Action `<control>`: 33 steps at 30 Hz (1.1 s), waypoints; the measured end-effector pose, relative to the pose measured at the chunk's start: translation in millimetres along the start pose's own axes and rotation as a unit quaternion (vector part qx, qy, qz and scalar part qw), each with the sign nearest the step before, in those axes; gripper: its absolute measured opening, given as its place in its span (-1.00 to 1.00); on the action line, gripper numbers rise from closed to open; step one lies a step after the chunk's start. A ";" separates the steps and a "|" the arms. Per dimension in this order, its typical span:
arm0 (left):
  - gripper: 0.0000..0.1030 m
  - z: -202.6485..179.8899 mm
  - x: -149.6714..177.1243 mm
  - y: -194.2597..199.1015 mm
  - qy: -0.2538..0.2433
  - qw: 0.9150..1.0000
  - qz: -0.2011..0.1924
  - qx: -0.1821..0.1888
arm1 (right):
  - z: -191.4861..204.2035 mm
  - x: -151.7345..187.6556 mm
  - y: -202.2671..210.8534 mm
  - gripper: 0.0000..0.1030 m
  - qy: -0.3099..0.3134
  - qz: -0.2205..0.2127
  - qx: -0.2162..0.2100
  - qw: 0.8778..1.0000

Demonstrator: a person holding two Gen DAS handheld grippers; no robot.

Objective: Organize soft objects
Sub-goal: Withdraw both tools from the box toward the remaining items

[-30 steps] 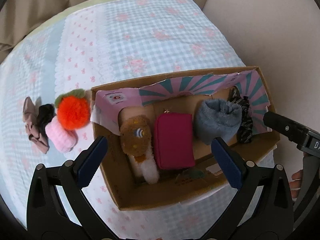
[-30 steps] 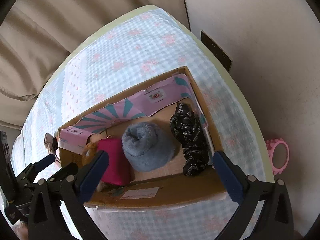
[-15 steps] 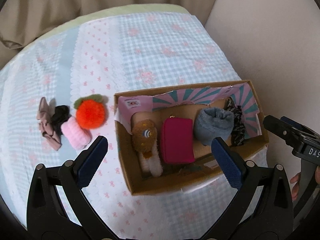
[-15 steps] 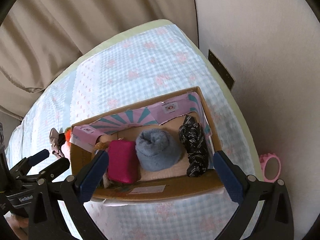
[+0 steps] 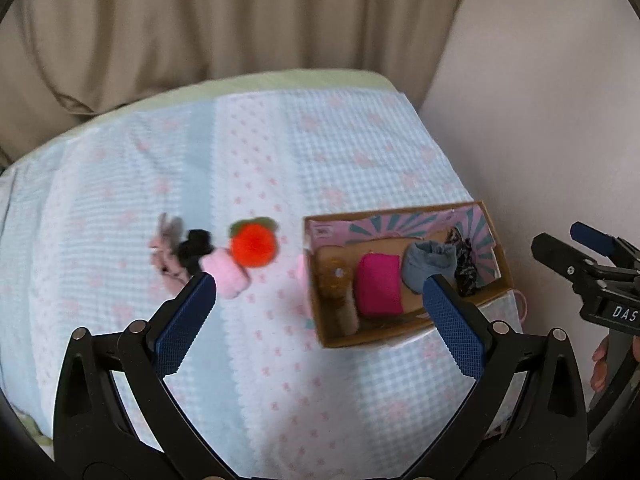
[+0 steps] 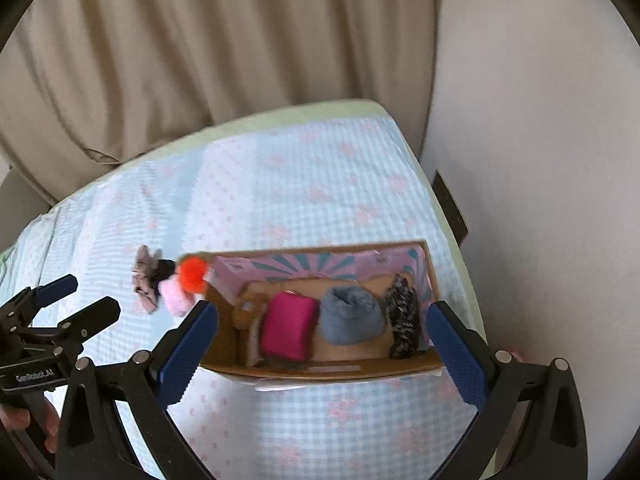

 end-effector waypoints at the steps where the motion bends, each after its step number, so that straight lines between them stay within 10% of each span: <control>1: 0.99 5.8 0.2 8.0 0.003 1.000 -0.004 -0.001 | 6.6 -2.9 6.9 1.00 0.002 -0.007 -0.005 1.000; 20: 0.99 171.3 16.8 132.9 0.081 0.992 -0.084 -0.050 | 191.7 4.6 65.8 1.00 0.087 -0.067 -0.082 0.991; 33: 0.99 244.0 17.9 95.0 0.087 0.994 -0.056 -0.025 | 252.7 29.0 15.3 1.00 0.080 -0.029 -0.081 0.993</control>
Point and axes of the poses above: each gripper's, at about its wrist camera, not at the fingertips, and y roughly against the way its jaws point, z to its left, x to its underside, the point moved 10 cm from there along -y, roughly the way its jaws point, and after that the axes turned 5 degrees about -z, right-handed, at the moved point
